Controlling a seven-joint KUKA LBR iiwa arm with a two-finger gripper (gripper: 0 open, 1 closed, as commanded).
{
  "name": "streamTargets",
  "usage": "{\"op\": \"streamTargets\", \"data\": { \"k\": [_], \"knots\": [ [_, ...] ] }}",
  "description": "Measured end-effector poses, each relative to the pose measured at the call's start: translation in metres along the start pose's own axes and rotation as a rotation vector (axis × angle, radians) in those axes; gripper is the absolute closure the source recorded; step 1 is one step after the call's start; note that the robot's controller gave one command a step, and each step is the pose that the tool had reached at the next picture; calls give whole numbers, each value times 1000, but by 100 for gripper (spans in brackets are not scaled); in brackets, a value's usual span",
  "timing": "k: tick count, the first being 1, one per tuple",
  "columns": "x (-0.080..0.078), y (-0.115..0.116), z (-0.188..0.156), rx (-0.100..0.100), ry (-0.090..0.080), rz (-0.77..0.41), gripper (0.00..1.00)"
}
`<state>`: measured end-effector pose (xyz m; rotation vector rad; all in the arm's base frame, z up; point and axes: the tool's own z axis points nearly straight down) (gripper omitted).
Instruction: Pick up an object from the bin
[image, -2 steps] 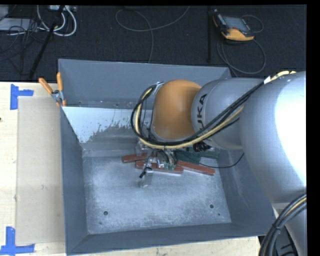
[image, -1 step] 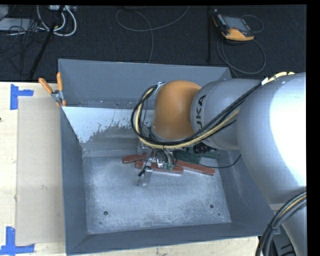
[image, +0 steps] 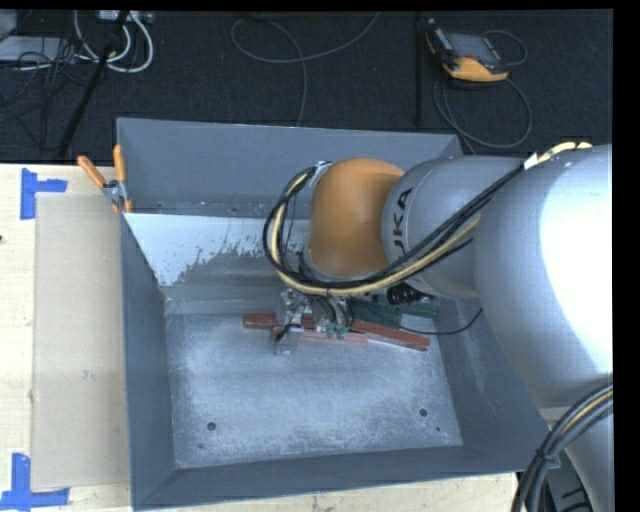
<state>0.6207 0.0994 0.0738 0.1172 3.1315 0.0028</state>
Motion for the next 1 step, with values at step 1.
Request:
{"op": "streamTargets", "data": {
  "k": [1],
  "knots": [
    [3, -8, -151, 0, -2, -27, 100]
  ]
}}
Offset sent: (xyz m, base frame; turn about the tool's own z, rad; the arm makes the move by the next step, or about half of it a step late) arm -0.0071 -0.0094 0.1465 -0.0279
